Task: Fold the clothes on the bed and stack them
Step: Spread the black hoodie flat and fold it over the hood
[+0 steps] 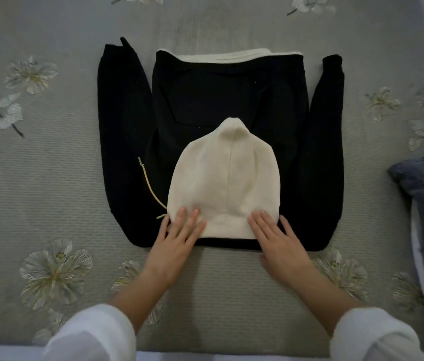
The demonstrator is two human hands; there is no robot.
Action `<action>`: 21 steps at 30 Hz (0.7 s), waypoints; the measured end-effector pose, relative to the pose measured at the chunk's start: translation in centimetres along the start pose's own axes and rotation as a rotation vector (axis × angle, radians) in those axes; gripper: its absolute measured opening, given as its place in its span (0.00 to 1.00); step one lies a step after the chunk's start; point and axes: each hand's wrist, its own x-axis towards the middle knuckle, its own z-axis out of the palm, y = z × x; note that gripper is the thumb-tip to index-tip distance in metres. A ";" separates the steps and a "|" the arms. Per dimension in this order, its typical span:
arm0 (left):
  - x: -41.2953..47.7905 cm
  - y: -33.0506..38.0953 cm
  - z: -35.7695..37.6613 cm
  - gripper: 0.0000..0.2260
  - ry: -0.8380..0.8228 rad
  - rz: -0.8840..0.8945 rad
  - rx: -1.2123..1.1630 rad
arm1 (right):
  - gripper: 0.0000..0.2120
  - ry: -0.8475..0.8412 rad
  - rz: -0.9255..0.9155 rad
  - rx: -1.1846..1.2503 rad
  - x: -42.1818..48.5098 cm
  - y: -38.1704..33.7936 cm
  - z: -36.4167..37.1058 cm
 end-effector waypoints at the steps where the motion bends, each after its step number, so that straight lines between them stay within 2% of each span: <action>1: 0.7 -0.4 0.4 0.37 -0.047 -0.001 0.053 | 0.36 -0.031 0.005 -0.074 0.6 0.4 0.3; 3: 1.9 -0.9 0.2 0.32 -0.252 -0.001 0.143 | 0.32 -0.096 -0.020 -0.138 1.5 0.9 0.5; 4: 2.3 -0.9 0.0 0.31 -0.293 0.004 0.147 | 0.30 -0.119 -0.029 -0.119 1.8 1.1 0.4; 9: 3.4 -1.3 -3.9 0.26 -0.345 -0.014 -0.051 | 0.24 -0.157 0.085 0.275 1.5 1.6 -1.8; 11: 3.2 -1.5 -5.5 0.22 -0.454 -0.018 -0.198 | 0.20 -0.306 0.063 0.308 0.6 2.0 -3.4; 14: 2.1 -1.1 -6.5 0.17 -0.735 0.055 -0.500 | 0.11 -0.600 0.011 0.468 -0.6 2.2 -5.2; 16: 1.0 -0.5 -6.7 0.21 -0.931 0.122 -0.606 | 0.11 -0.796 -0.010 0.532 -1.4 2.3 -6.3; 17: 0.7 -0.5 -6.6 0.23 -1.007 0.114 -0.667 | 0.15 -0.857 -0.001 0.549 -1.6 2.4 -6.8; 19: 0.8 -1.4 -6.5 0.22 -1.052 0.024 -0.836 | 0.20 -0.824 0.047 0.625 -1.3 3.1 -7.8; 21: 2.1 -3.0 -6.8 0.14 -0.887 -0.150 -1.040 | 0.16 -0.615 0.142 0.813 0.4 4.5 -8.9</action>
